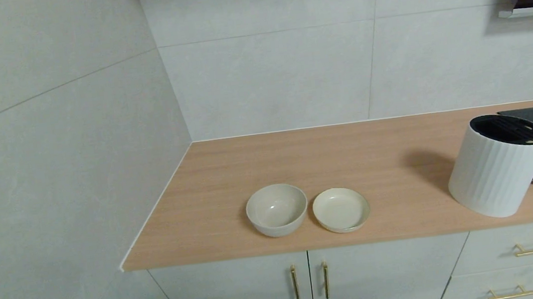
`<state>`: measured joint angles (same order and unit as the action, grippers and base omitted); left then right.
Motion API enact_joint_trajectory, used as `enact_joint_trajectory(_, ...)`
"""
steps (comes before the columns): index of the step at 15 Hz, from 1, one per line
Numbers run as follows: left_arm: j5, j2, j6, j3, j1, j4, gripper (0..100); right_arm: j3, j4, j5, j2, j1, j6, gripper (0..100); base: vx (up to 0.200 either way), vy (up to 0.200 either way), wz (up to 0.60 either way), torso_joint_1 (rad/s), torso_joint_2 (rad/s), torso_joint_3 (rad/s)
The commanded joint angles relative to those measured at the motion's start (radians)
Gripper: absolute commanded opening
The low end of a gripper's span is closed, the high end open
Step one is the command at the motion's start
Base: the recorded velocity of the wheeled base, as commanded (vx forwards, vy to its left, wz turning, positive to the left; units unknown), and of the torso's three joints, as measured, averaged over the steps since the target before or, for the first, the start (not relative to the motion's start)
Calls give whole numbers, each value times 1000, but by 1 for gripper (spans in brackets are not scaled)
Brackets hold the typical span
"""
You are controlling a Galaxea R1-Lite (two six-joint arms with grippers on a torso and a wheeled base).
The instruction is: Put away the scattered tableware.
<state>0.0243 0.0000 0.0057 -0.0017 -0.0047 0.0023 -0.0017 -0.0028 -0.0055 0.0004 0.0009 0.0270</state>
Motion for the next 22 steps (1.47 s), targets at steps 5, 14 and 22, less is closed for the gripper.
enact_joint_trajectory(5,0,0,2,0,0,-1,100,0,0,-1,0,1,1,100,0,0,0,0,0,0)
enact_joint_trajectory(14,0,0,0,0,0,-1,100,0,0,-1,0,1,2,100,0,0,0,-47,104,52)
enact_joint_trajectory(22,0,0,0,0,0,-1,100,0,0,-1,0,1,2,100,0,0,0,-243,535,292)
